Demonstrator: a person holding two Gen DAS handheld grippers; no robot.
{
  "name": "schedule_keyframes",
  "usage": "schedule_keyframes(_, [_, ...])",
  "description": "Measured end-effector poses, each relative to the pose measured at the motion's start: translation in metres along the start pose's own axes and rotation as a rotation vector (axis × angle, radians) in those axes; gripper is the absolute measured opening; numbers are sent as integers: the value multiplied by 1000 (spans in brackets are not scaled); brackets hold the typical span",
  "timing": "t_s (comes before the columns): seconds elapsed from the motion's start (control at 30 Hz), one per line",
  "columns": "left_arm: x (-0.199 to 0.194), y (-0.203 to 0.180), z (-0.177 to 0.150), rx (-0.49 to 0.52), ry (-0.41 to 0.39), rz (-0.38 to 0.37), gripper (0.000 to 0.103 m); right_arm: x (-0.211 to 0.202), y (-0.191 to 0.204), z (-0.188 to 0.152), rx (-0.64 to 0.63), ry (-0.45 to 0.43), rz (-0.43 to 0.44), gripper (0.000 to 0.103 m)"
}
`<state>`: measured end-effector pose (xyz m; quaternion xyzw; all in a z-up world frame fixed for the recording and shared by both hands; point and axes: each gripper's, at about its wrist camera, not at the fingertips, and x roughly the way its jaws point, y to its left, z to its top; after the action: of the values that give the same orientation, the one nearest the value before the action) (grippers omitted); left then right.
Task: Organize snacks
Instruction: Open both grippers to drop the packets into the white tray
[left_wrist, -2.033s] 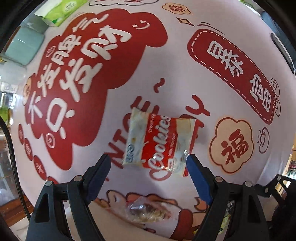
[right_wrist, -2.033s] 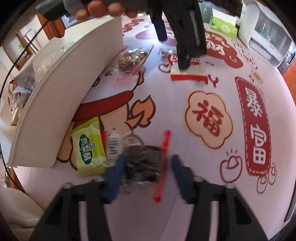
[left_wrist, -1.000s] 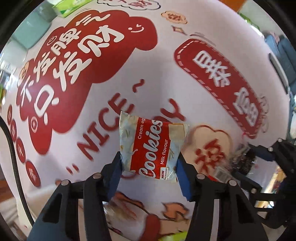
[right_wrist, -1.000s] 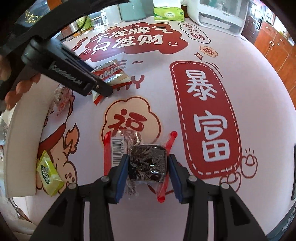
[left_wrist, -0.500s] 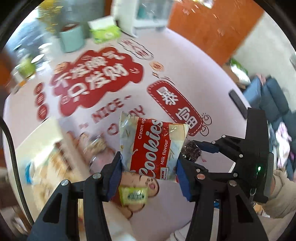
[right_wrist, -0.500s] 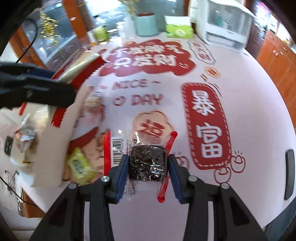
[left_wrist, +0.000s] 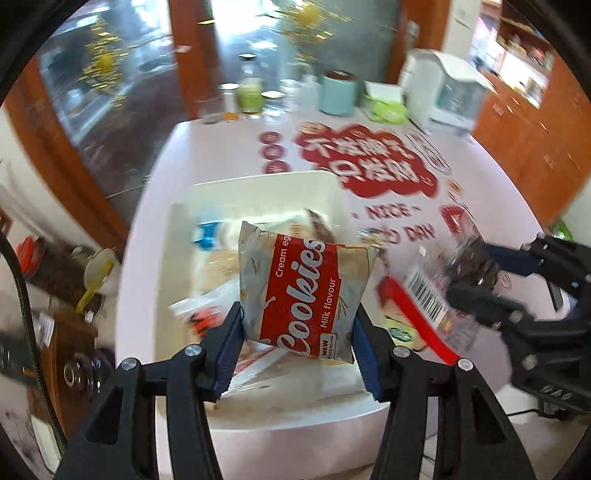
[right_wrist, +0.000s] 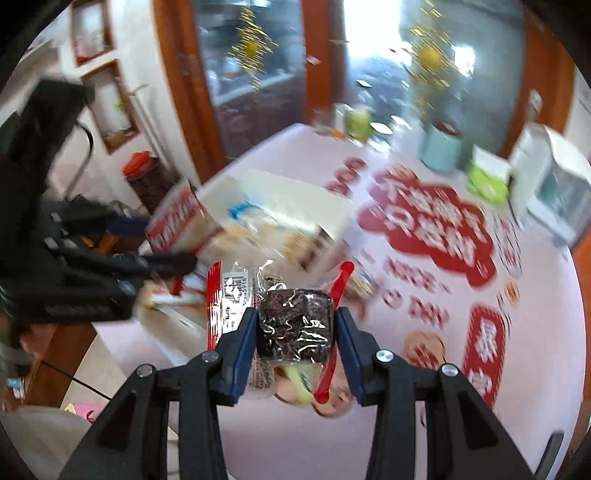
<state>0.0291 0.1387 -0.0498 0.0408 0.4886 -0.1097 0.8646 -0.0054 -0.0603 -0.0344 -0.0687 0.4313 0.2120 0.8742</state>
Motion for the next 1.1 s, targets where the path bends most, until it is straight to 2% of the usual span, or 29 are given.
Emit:
schedule_keyframes(0.2, [-2,33,-15,-75,-26,54,54,0,31,37,-9,-37,37,43])
schedule_keyframes(0.27, [-2,38,-18,-72,-42,76,54,3,39,48,-13,-36,24,43])
schedule_keyframes(0.43, [5,39,-16,-78,-38,77,57,8,53,63,-37,-49,-13,45])
schedule_keyframes(0.47, [6,38,-15,-71,-39,92,61,11,54,65,-36,-50,-18,46])
schedule_keyframes(0.5, [9,38,-13,-64,-40,108,69,13,55,67,-32,-46,-19,46])
schedule_keyframes(0.53, [10,37,-12,-60,-44,130,75,13,55,67,-29,-44,-15,48])
schedule_keyframes(0.57, [11,36,-11,-61,-47,142,85,15,54,67,-22,-37,1,51])
schedule_keyframes(0.6, [11,36,-10,-63,-49,150,89,15,54,67,-17,-34,10,52])
schedule_keyframes(0.73, [14,34,-14,-55,-35,142,90,10,53,59,-3,-39,18,60])
schedule_keyframes(0.9, [22,27,-20,-25,-11,146,90,5,49,47,0,-36,-8,60])
schedule_keyframes(1.1, [25,13,-27,18,-6,136,90,12,34,28,56,10,-20,60])
